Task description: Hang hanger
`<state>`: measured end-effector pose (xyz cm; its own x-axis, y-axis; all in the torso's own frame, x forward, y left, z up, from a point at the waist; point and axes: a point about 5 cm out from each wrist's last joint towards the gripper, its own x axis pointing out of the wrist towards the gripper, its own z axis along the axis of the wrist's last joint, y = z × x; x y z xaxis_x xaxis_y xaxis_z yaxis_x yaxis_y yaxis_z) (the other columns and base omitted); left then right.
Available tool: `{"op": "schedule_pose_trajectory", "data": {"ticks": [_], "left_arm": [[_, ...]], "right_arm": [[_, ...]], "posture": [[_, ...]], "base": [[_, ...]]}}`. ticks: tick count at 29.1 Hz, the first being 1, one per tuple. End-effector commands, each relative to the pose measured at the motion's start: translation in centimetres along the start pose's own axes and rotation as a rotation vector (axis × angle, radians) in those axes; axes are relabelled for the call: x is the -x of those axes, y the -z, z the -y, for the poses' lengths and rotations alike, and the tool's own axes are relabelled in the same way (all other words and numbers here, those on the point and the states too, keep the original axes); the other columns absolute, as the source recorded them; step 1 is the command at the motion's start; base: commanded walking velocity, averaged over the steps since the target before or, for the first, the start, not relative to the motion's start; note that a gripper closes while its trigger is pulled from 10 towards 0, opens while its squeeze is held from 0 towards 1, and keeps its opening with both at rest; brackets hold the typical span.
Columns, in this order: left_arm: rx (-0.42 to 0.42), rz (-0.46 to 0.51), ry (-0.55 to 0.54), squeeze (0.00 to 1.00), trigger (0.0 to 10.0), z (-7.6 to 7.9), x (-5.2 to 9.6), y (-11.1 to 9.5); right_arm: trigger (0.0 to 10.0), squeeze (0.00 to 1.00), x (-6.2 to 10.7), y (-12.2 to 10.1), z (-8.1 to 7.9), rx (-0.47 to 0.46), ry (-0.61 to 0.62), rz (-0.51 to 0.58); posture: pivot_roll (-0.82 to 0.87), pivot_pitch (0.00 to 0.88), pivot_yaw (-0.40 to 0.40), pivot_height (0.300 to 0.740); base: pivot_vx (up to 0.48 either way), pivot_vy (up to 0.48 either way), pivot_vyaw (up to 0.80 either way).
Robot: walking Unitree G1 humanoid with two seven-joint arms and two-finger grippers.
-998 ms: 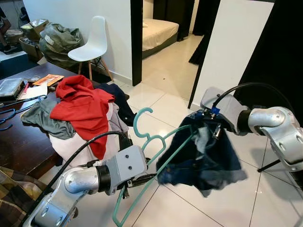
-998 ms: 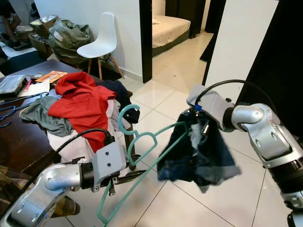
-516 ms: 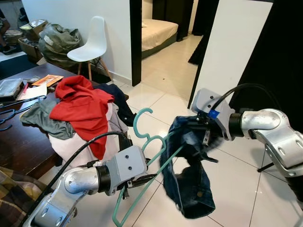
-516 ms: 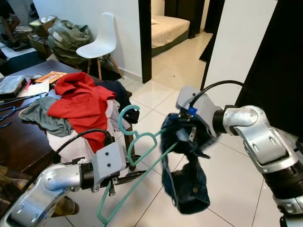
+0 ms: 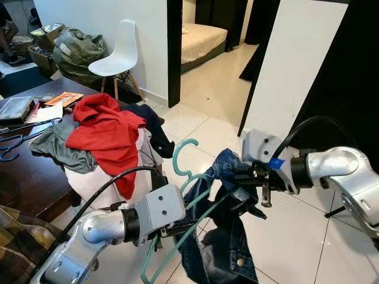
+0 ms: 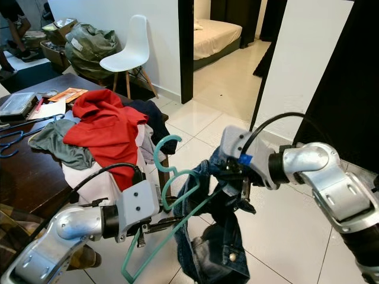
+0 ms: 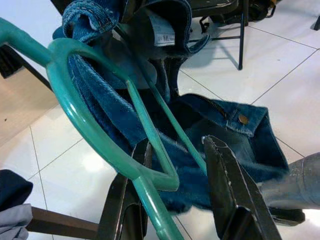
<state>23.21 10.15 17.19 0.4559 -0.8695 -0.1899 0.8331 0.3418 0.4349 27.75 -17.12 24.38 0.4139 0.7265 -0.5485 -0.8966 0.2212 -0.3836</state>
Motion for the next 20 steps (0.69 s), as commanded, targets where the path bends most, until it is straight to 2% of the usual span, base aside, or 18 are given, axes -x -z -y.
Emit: {"op": "schedule_pose_trajectory", "data": {"ticks": [1,2,4,8,11,12,13,14,15,16,17,18,19,20], "left_arm": [[-0.016,-0.001,-0.023,0.0,10.0,-0.4,0.1,-0.1],[-0.017,-0.003,-0.024,0.0,10.0,-0.5,0.1,-0.1],[-0.018,-0.004,-0.025,0.0,10.0,-0.5,0.2,-0.1],[-0.022,-0.012,-0.031,0.0,10.0,-0.7,0.3,0.0],[-0.024,-0.02,-0.04,0.0,10.0,-0.9,0.4,0.1],[-0.025,-0.023,-0.043,0.0,10.0,-0.9,0.4,0.1],[-0.025,-0.023,-0.043,0.0,10.0,-0.9,0.4,0.1],[-0.027,-0.023,-0.048,0.0,10.0,-1.0,0.3,0.1],[-0.027,-0.023,-0.048,0.0,10.0,-1.0,0.3,0.1],[-0.031,-0.019,-0.054,0.0,10.0,-1.2,0.2,0.1],[-0.031,-0.019,-0.054,0.0,10.0,-1.2,0.2,0.1],[-0.035,-0.016,-0.062,0.0,10.0,-1.3,0.0,0.0],[-0.039,-0.015,-0.069,0.0,10.0,-1.4,-0.2,0.0],[-0.039,-0.015,-0.069,0.0,10.0,-1.4,-0.2,0.0]], "right_arm": [[10.0,0.0,0.0,-0.2,-0.5,0.002,-0.041,0.006],[10.0,0.0,0.1,-0.5,-0.8,-0.002,-0.065,0.025],[10.0,0.0,0.2,-0.5,-0.5,-0.008,-0.038,0.026],[10.0,0.0,1.1,0.4,1.3,-0.035,0.09,-0.019],[10.0,0.0,1.2,0.0,0.9,-0.045,0.07,0.002],[10.0,0.0,0.4,-0.4,0.0,-0.051,0.018,0.029],[10.0,0.0,0.4,-0.4,0.0,-0.051,0.018,0.029],[10.0,0.0,-1.0,-1.1,-1.7,-0.061,-0.071,0.084],[10.0,0.0,-1.0,-1.1,-1.7,-0.061,-0.071,0.084],[10.0,0.0,-2.4,-2.1,-3.2,-0.085,-0.148,0.155],[10.0,0.0,-2.4,-2.1,-3.2,-0.085,-0.148,0.155],[10.0,0.0,-3.4,-3.0,-4.0,-0.115,-0.179,0.217],[10.0,0.0,-4.5,-3.8,-3.6,-0.195,-0.135,0.283],[10.0,0.0,-4.5,-3.8,-3.6,-0.195,-0.135,0.283]], "posture": [[-0.09,0.0,-0.014,0.74],[-0.09,0.0,-0.012,0.74],[-0.09,0.0,-0.012,0.74],[-0.08,0.0,-0.013,0.74],[-0.09,0.0,-0.014,0.74],[-0.09,0.0,-0.015,0.74],[-0.09,0.0,-0.015,0.74],[-0.09,0.0,-0.013,0.74],[-0.09,0.0,-0.013,0.74],[-0.09,0.0,-0.013,0.74],[-0.09,0.0,-0.013,0.74],[-0.09,0.0,-0.013,0.74],[-0.09,0.0,-0.013,0.74],[-0.09,0.0,-0.013,0.74]], "base": [[0.0,0.0,0.0],[0.0,0.0,0.0],[0.0,0.0,0.0],[0.0,0.0,0.0],[0.0,0.0,0.0],[0.0,0.0,0.0],[0.0,0.0,0.0],[0.0,0.0,0.0],[0.0,0.0,0.0],[0.0,0.0,0.0],[0.0,0.0,0.0],[0.0,0.0,0.0],[0.0,0.0,0.0],[0.0,0.0,0.0]]}}
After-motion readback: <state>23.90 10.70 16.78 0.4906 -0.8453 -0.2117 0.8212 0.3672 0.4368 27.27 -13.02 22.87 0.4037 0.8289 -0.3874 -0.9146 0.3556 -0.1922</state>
